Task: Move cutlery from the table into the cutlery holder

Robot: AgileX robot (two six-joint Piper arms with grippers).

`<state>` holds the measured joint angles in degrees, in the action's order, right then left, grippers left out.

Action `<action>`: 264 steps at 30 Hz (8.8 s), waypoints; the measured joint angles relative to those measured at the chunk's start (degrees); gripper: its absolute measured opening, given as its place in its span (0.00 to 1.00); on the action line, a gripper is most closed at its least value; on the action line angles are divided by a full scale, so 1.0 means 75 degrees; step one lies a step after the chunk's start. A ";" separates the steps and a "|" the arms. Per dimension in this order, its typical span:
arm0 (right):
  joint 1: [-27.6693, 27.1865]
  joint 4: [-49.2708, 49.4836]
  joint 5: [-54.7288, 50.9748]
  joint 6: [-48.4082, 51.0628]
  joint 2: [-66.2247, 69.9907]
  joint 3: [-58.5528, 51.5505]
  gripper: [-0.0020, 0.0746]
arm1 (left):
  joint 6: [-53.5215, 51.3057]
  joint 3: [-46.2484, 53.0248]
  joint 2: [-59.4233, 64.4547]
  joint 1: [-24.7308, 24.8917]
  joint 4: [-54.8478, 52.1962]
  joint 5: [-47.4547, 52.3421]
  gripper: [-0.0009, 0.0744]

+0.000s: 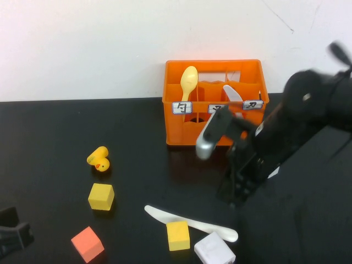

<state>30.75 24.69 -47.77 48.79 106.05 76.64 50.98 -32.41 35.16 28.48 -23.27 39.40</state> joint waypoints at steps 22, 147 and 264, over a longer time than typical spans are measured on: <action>0.0456 0.0523 -0.0252 0.1277 0.1500 0.1090 0.60 | 0.0014 0.0493 -0.0012 0.0000 0.0203 -0.0410 0.01; 0.1316 -0.3432 0.1867 -0.4367 -0.1011 0.2451 0.17 | 0.0014 0.0493 -0.0012 0.0000 0.0214 -0.0396 0.01; 0.0229 -0.3441 0.0911 -0.4144 -1.2812 -0.7318 0.02 | -0.0143 0.1869 -0.4385 0.0000 -0.0764 -0.0611 0.01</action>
<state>32.47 -1.12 -40.94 17.71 9.96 21.76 49.91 -18.39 2.27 28.48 -29.00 34.82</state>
